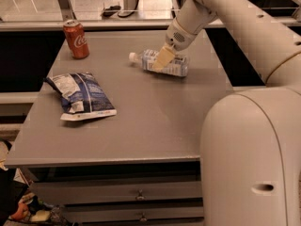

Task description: Knock blue plastic bottle over

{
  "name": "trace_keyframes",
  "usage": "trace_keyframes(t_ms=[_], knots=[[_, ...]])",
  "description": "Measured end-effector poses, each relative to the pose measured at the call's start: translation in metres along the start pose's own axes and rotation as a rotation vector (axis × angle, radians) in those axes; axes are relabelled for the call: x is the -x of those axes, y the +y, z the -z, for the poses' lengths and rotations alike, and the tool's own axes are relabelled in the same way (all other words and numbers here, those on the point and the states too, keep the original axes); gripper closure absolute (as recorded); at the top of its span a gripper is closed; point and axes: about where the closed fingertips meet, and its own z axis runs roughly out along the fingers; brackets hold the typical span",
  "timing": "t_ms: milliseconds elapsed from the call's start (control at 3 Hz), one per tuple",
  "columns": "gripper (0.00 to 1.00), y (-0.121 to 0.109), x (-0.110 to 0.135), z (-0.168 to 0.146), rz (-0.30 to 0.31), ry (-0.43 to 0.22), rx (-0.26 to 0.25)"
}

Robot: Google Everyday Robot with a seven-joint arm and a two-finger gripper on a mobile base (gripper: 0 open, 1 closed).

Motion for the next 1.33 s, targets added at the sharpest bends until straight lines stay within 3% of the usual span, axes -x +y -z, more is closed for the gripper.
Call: trace_keyframes(t_ms=[1000,1333], knots=[[0.13,0.0001,0.001,0.0,0.0,0.001,0.002],[0.0,0.0001,0.0014,-0.0032,0.0,0.001,0.005]])
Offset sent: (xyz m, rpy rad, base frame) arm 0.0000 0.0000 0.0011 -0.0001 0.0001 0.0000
